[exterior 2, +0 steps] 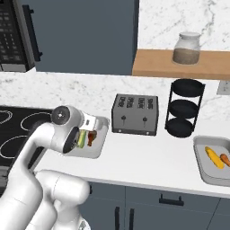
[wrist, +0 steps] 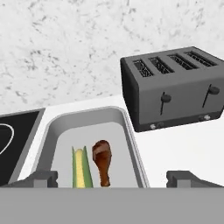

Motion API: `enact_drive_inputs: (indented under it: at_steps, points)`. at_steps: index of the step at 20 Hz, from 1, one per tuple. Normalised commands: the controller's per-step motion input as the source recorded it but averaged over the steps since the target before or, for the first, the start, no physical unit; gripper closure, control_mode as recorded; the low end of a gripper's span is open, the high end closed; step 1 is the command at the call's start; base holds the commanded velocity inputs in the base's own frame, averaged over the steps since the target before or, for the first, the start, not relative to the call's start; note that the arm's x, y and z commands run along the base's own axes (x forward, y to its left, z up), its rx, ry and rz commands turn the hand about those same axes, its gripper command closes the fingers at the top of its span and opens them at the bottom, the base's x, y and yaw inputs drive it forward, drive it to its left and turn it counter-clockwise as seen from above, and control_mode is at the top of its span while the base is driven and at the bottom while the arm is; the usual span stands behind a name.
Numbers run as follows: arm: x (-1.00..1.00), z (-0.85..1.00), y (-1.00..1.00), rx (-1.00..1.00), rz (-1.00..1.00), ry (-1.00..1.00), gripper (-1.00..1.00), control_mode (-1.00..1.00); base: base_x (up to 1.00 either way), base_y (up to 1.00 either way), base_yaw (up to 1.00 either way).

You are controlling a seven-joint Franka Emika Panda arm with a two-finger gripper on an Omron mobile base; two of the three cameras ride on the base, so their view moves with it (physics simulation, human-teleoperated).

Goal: Place one corn and one chicken drumstick in each tupperware on the nearby counter, to pack two identical lunches.

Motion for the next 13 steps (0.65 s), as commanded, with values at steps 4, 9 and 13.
enact_drive_inputs:
  at_steps: [4, 9, 13]
  points:
    - [-1.00, 0.60, -0.51, 0.01, -0.04, -0.10, -1.00, -1.00, 0.00, 0.00, 0.00]
    - [-0.97, 0.57, -0.69, 0.12, -0.08, -0.05, -1.00, -1.00, 0.00, 0.00, 0.00]
    - [-0.83, 0.23, -0.70, 0.20, -0.01, -0.12, -1.00, -1.00, 0.00, 0.00, 0.00]
